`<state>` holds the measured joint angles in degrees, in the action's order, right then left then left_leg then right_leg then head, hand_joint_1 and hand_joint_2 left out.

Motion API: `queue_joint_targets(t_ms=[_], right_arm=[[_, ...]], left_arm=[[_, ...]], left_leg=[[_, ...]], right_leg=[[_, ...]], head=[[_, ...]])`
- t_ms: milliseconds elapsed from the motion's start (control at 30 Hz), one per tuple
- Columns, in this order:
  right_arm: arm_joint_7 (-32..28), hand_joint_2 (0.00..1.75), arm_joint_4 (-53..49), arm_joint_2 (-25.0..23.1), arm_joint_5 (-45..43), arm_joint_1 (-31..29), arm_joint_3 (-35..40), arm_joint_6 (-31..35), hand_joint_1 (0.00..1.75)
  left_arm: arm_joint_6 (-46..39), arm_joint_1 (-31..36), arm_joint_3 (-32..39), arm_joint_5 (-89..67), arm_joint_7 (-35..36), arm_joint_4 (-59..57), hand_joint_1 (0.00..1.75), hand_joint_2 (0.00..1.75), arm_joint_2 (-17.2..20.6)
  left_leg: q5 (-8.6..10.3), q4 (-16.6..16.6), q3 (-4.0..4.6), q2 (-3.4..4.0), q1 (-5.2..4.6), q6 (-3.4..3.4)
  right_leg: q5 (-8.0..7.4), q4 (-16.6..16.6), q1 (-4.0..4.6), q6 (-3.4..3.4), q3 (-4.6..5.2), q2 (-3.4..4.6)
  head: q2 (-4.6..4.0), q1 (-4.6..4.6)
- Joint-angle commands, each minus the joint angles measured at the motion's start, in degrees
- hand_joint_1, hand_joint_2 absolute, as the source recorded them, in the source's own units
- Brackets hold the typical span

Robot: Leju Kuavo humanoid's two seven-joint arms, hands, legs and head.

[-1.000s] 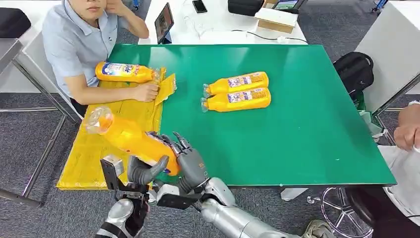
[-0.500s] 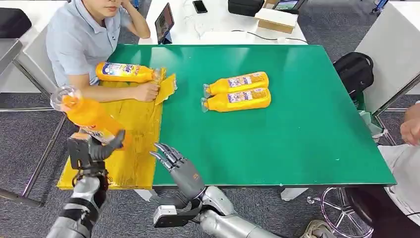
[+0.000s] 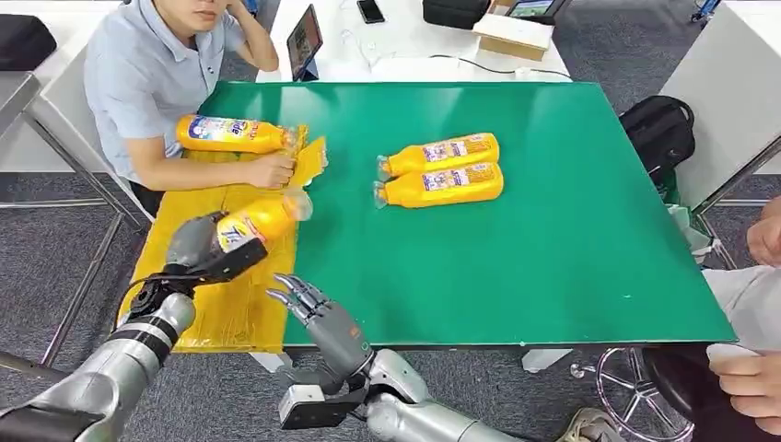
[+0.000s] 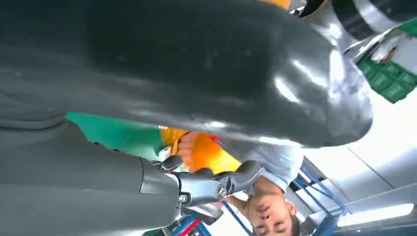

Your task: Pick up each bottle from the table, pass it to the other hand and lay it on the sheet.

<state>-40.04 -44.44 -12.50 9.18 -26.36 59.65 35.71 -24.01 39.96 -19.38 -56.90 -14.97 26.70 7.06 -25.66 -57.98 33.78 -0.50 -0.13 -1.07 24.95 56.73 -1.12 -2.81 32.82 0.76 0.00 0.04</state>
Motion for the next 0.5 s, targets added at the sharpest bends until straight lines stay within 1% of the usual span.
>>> queue_joint_targets(t_ms=[33, 67, 133, 200, 433, 467, 500], right_arm=[[0.04, 0.0, -2.43, 3.15, -0.64, -0.87, 2.59, -1.47, 0.0], [0.04, 0.0, -2.81, 3.37, -0.7, -0.65, 2.45, -1.61, 0.0], [0.04, 0.0, -3.63, 3.77, -0.76, -0.2, 2.02, -2.02, 0.0], [0.04, 0.0, -4.23, 3.9, -0.85, 0.03, 1.88, -2.69, 0.0], [0.04, 0.0, -4.25, 3.88, -0.82, 0.06, 1.89, -2.72, 0.0], [0.04, 0.0, -4.25, 3.88, -0.82, 0.06, 1.89, -2.72, 0.0], [0.04, 0.0, -4.35, 3.77, -0.88, 0.06, 1.92, -3.12, 0.0]], left_arm=[[10.88, 7.91, -10.84, -2.38, 1.45, -12.0, 1.75, 1.75, 3.1], [12.22, 8.4, -10.77, -2.21, 1.44, -11.97, 1.75, 1.75, 3.01], [14.75, 9.82, -9.58, -0.83, 1.76, -11.89, 1.75, 1.75, 2.55], [16.83, 11.88, -9.47, -0.65, 2.13, -11.98, 1.75, 1.75, 2.46], [17.14, 12.16, -9.61, -0.78, 2.1, -11.95, 1.75, 1.75, 2.48], [17.14, 12.16, -9.61, -0.78, 2.1, -11.95, 1.61, 1.75, 2.48], [17.2, 12.7, -9.94, -1.11, 1.92, -11.82, 1.24, 1.75, 2.75]], left_leg=[[-0.01, 0.03, -0.12, 0.04, 0.01, 0.05], [-0.03, 0.03, -0.2, 0.16, 0.09, 0.09], [-0.02, -0.05, -0.13, 0.16, 0.15, 0.1], [0.03, -0.03, -0.08, 0.01, 0.13, 0.09], [0.03, 0.0, -0.11, 0.05, 0.07, 0.1], [0.0, -0.01, -0.18, 0.07, 0.15, 0.13], [0.0, -0.03, -0.16, 0.07, 0.13, 0.13]], right_leg=[[0.0, -0.02, 0.02, 0.08, -0.15, -0.01], [-0.03, -0.06, 0.11, 0.15, -0.23, 0.07], [-0.02, -0.01, 0.17, 0.18, -0.16, 0.01], [-0.02, -0.02, 0.15, 0.14, -0.13, -0.14], [0.0, 0.05, 0.07, 0.08, -0.1, -0.03], [0.01, 0.0, 0.16, 0.14, -0.2, -0.06], [0.01, 0.03, 0.14, 0.12, -0.17, -0.05]], head=[[0.0, -0.02], [0.0, -0.07], [0.0, -0.04], [0.0, -0.04], [0.0, -0.04], [0.0, -0.04], [0.0, -0.04]])
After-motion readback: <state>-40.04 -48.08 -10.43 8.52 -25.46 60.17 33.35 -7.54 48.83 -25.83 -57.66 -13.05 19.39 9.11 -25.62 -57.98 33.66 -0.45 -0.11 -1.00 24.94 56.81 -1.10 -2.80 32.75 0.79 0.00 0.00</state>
